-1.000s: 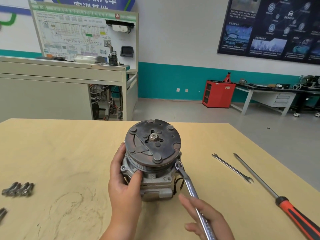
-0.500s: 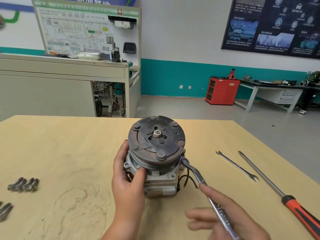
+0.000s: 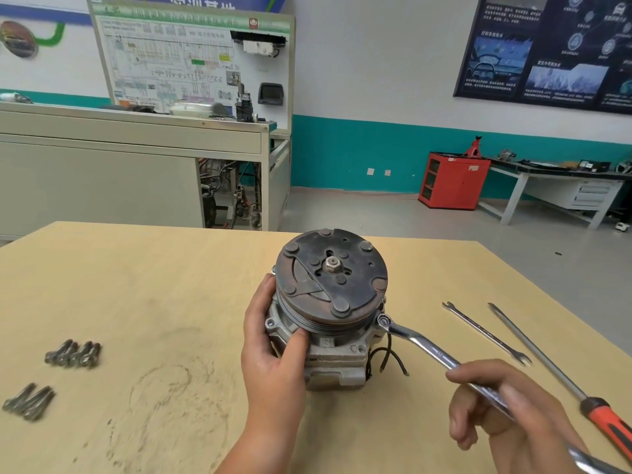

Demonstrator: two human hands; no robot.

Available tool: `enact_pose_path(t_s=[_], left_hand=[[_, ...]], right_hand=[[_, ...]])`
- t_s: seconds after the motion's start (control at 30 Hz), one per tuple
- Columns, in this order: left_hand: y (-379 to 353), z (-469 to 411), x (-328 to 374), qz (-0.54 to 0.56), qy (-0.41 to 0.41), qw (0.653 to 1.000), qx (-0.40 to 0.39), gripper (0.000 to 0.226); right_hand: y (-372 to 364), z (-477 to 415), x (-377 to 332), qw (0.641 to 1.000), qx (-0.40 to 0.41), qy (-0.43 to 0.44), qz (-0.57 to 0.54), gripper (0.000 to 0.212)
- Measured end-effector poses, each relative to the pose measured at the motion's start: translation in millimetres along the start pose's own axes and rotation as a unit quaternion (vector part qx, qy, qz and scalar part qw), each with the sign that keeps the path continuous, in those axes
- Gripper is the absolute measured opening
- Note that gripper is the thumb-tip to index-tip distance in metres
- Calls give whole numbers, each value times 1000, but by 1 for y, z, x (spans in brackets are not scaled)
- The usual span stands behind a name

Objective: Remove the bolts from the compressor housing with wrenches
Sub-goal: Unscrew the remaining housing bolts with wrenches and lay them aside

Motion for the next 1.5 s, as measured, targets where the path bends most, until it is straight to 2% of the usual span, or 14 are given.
enact_pose_path(t_s=[0.07, 0.17, 0.27, 0.5, 0.6, 0.67, 0.73, 0.93, 1.0, 1.07, 1.13, 1.23, 1.33, 1.5], left_hand=[[0, 0, 1, 1, -1, 1000, -1, 63], [0, 0, 0, 3, -1, 1000, -3, 63], [-1, 0, 1, 6, -2, 1000, -5, 62], [-1, 0, 3, 1, -6, 1000, -10, 61], [-1, 0, 3, 1, -4, 1000, -11, 61], [-1, 0, 2, 5, -3, 1000, -10, 60], [-1, 0, 1, 7, -2, 1000, -8, 59], [-1, 0, 3, 9, -3, 1000, -7, 56], [-1, 0, 3, 7, -5, 1000, -7, 56], [-1, 0, 3, 5, -6, 1000, -8, 56], [-1, 0, 3, 5, -7, 1000, -7, 55], [-2, 0, 3, 5, -10, 1000, -4, 58], [-2, 0, 4, 10, -9, 1000, -5, 59], [-1, 0, 4, 19, -6, 1000, -4, 60]], right_hand=[[-3, -10, 1, 998, 25, -3, -62, 46], [-9, -45, -2, 993, 76, 24, -89, 23], [-16, -87, -1, 986, 96, -8, -136, 25], [-44, -142, -4, 983, 105, -79, 126, 47], [-38, -137, -15, 994, 51, -99, -5, 45], [-24, -124, -22, 976, 92, -90, -177, 41], [-12, -103, -28, 948, 160, -41, -271, 37], [-19, -11, -25, 960, 178, 49, -211, 21], [-28, 1, -15, 963, 184, 17, -194, 33], [-36, 9, -4, 966, 181, -23, -182, 62], [-45, 16, 7, 978, 146, -14, -148, 76], [-52, 21, 15, 995, 84, -5, -57, 50], [-59, 21, 15, 998, 53, -9, 26, 56], [-52, 18, 2, 997, 48, -47, 30, 11]])
Point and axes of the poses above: each hand's wrist, its own z-axis away from the middle knuckle, its own y-axis out of the back of the hand, x = y × z, the point moved 2 cm from there along -z, towards the middle knuckle, and after that the axes turned 15 degrees about -y, right-handed, at the moved point
